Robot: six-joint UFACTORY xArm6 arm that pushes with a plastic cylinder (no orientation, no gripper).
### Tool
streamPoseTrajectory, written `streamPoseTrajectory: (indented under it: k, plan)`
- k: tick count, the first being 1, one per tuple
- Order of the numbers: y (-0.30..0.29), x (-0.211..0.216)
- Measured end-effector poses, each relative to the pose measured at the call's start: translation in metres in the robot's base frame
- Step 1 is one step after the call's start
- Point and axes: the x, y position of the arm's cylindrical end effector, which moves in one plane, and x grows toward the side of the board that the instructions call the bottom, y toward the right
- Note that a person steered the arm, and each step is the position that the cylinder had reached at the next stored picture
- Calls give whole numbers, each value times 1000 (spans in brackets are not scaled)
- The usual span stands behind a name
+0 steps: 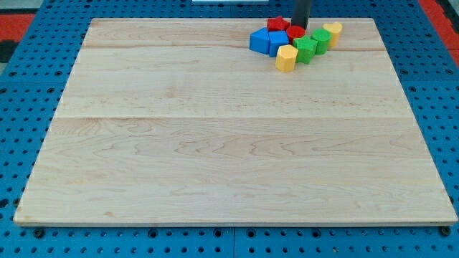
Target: Separate the green star from the green circle
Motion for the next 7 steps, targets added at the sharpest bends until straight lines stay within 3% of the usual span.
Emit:
streamPoseTrajectory:
  k: [3,7]
  plan:
    - [0,13]
    - [41,90]
